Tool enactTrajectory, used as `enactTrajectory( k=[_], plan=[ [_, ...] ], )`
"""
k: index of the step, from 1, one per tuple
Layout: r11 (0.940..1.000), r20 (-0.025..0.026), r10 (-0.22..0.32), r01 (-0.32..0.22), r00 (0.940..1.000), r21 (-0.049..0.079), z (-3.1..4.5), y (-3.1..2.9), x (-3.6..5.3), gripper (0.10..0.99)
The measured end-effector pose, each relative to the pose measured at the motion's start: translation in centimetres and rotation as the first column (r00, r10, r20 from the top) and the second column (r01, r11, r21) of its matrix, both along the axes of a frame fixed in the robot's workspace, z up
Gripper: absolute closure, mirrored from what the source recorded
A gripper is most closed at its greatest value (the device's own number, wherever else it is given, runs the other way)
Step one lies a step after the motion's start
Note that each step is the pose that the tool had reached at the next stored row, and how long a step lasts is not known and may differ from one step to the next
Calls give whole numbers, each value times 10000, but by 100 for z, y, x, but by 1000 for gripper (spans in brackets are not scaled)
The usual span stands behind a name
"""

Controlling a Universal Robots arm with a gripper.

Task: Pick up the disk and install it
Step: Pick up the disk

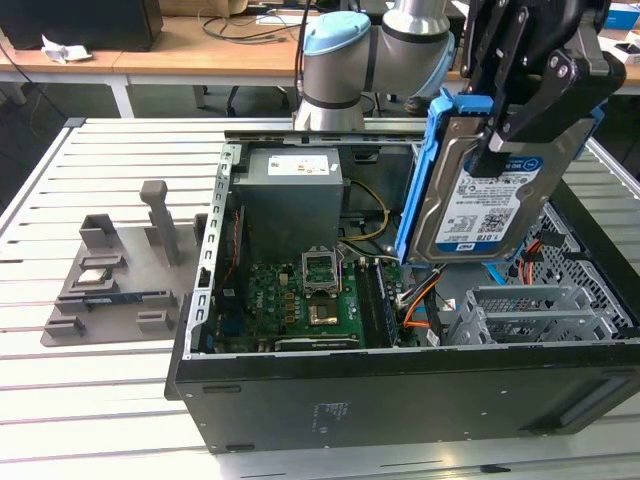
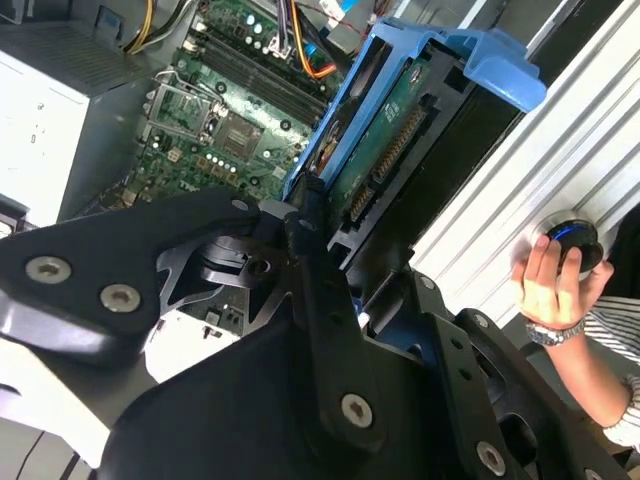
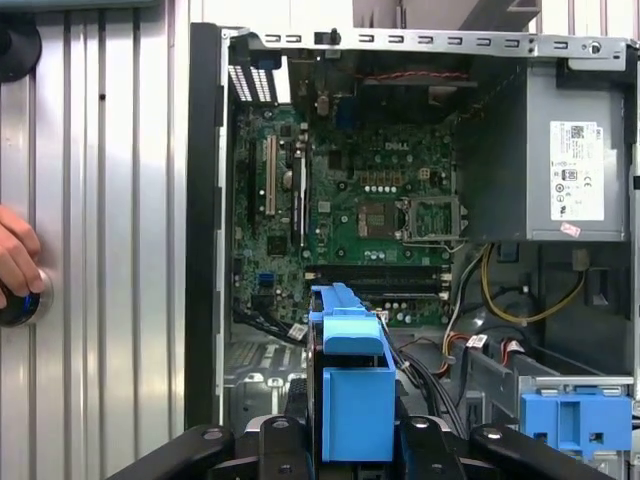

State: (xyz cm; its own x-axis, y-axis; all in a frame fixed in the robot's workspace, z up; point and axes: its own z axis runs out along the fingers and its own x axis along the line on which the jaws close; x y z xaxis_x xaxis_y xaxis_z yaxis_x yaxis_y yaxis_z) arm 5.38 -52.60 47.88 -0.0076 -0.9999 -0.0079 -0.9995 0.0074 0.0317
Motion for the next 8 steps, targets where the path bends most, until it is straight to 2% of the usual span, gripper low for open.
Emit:
enactTrajectory(
  k=[4,6,8],
  plan=[
    [10000,-4,0,0,10000,-3,-43,-19,191,722],
    [10000,-4,-1,1,10000,-2,-52,-19,248,722],
    [10000,-4,0,0,10000,-2,-60,-20,341,722]
  ],
)
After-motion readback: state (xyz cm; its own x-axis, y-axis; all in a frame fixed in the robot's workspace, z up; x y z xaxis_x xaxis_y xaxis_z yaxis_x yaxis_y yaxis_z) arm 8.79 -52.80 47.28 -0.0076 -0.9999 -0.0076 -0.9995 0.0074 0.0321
